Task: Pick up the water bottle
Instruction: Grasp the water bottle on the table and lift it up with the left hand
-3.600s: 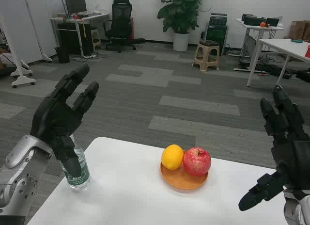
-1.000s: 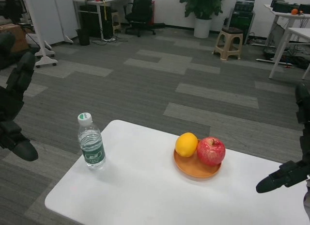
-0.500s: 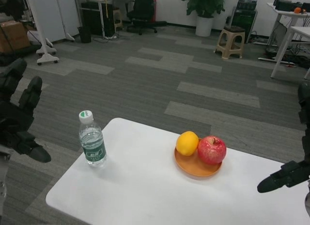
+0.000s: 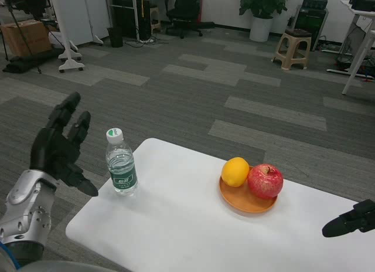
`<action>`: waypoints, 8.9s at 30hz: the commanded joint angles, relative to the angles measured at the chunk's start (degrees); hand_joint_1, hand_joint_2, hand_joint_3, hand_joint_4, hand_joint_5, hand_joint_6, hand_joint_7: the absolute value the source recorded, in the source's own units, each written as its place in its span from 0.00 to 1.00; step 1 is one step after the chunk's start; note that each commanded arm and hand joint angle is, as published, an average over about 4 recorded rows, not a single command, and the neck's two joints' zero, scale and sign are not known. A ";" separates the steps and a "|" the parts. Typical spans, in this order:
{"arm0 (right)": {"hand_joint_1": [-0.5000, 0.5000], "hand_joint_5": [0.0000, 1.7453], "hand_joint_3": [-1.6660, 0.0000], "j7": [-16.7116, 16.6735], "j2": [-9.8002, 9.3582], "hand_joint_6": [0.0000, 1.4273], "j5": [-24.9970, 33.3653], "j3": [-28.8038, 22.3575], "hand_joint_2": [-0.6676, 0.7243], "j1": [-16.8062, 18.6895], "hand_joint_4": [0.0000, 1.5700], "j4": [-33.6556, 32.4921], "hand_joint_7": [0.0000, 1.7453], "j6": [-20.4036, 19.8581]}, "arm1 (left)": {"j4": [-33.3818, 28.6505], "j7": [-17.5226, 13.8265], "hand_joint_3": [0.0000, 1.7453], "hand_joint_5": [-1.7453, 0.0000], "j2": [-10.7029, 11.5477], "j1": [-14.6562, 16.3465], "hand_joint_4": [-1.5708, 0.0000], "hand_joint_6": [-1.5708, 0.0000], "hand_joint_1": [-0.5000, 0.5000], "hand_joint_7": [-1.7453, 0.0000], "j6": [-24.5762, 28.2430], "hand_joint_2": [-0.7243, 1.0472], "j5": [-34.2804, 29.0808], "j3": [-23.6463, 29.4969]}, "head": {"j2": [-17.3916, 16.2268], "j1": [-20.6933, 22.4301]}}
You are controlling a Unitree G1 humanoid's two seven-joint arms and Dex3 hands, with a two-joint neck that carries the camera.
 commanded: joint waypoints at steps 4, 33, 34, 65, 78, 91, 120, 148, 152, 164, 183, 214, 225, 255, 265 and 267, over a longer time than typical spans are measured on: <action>0.21 0.00 1.00 -0.17 -0.34 0.00 0.16 -0.50 0.86 0.64 0.00 -0.21 0.00 -0.28 | 2.41 -0.34 0.05 1.00 -0.18 -1.14 1.00 1.00 0.00 0.84 -0.04 0.15 1.81 -1.60 | -0.29 1.29; 0.21 0.00 1.00 -0.17 0.72 0.00 0.12 -0.50 0.86 2.51 0.00 -2.49 0.00 -0.37 | 19.62 -2.47 0.05 1.00 4.26 -9.51 1.00 1.00 0.00 0.84 -0.88 0.15 1.70 -14.87 | 0.37 1.44; 0.21 0.00 1.00 -0.17 0.76 0.00 0.12 -0.55 0.86 2.57 0.00 -2.54 0.00 -0.37 | 19.86 -2.49 0.05 1.00 4.44 -9.67 1.00 1.00 0.00 0.84 -0.88 0.15 1.64 -15.18 | 0.35 1.47; 0.21 0.00 1.00 -0.17 0.58 0.00 0.12 -0.28 0.86 3.01 0.00 -2.45 0.00 -0.37 | 25.62 -3.15 0.03 1.00 9.27 -11.73 1.00 1.00 0.00 0.84 4.13 0.14 0.58 -21.33 | -1.68 1.87; 0.21 0.00 1.00 -0.22 0.85 0.00 0.12 -0.28 0.86 3.45 0.00 -2.85 0.00 -0.37 | 22.54 0.10 0.03 1.00 9.27 -11.86 1.00 1.00 0.00 0.84 7.34 0.10 3.92 -21.33 | -1.90 2.09; 0.21 0.00 1.00 -0.24 0.91 0.00 0.12 -0.35 0.86 3.78 0.00 -2.93 0.00 -0.37 | 19.97 4.21 0.01 1.00 8.61 -11.86 1.00 1.00 0.00 0.84 9.41 0.10 5.68 -21.79 | -2.17 2.18; 0.21 0.00 1.00 -0.26 0.98 0.00 0.12 -0.79 0.86 4.20 0.00 -2.60 0.00 -0.37 | 26.45 6.91 0.05 0.81 4.57 -16.00 1.00 1.00 0.88 0.55 2.81 0.64 4.34 -25.02 | -2.57 1.72; 0.23 0.00 1.00 -0.57 1.16 0.00 0.12 -0.90 0.86 4.90 0.00 -3.51 0.00 -0.64 | 24.03 -3.33 0.06 0.09 7.25 -16.48 1.00 0.93 0.93 0.05 4.53 0.65 15.57 -25.11 | -2.65 1.93; 0.25 0.00 1.00 -0.61 1.33 0.00 0.12 -1.03 0.86 5.39 0.00 -3.94 0.00 -0.72 | 24.25 -3.55 0.09 0.00 7.25 -16.52 1.00 0.92 0.97 0.04 3.69 0.64 14.42 -26.12 | -2.40 1.75; 0.25 0.00 1.00 -0.61 1.75 0.00 0.12 -1.25 0.86 6.33 0.00 -5.02 0.00 -0.72 | 24.98 -3.37 0.10 0.00 7.21 -16.04 0.96 0.92 1.00 0.04 2.29 0.56 11.22 -27.55 | -2.33 1.80; 0.25 0.00 1.00 -0.61 2.21 0.00 0.12 -1.73 0.86 6.86 0.00 -5.20 0.00 -0.72 | 24.10 -4.30 0.10 0.00 8.50 -16.06 0.98 0.90 0.98 0.04 2.84 0.76 8.64 -28.41 | -2.75 1.12; 0.25 0.00 1.00 -0.66 2.36 0.00 0.12 -1.51 0.86 6.31 0.00 -3.44 0.00 -0.64 | 23.07 -3.75 0.20 0.00 8.15 -17.12 0.95 0.95 1.00 0.04 1.41 0.80 8.23 -29.20 | -4.45 1.11; 0.25 0.00 1.00 -0.61 2.56 0.00 0.12 -1.73 0.86 6.31 0.00 -3.07 0.00 -0.72 | 9.40 -3.95 0.20 0.00 10.46 -18.10 0.90 0.93 1.00 0.04 11.82 0.76 3.92 -29.59 | -2.91 -0.22; 0.25 0.00 1.00 -0.70 2.21 0.00 0.12 -2.04 0.86 6.99 0.00 -3.83 0.00 -0.81 | 13.27 -2.78 0.20 0.00 10.02 -18.24 1.00 1.00 0.88 0.09 7.67 0.78 5.90 -30.52 | -2.56 -0.95; 0.25 0.00 1.00 -0.70 2.45 0.00 0.12 -2.04 0.86 7.45 0.00 -4.65 0.00 -0.81 | 18.94 -1.13 0.12 0.00 8.88 -18.02 1.00 1.00 0.12 0.37 2.90 0.83 9.08 -30.45 | -2.55 -0.62; 0.25 0.00 1.00 -0.70 2.52 0.00 0.12 -2.04 0.86 7.54 0.00 -4.78 0.00 -0.81 | 19.24 -0.52 0.10 0.00 8.70 -17.93 1.00 1.00 0.00 0.41 2.37 0.73 9.68 -30.38 | -2.62 -0.59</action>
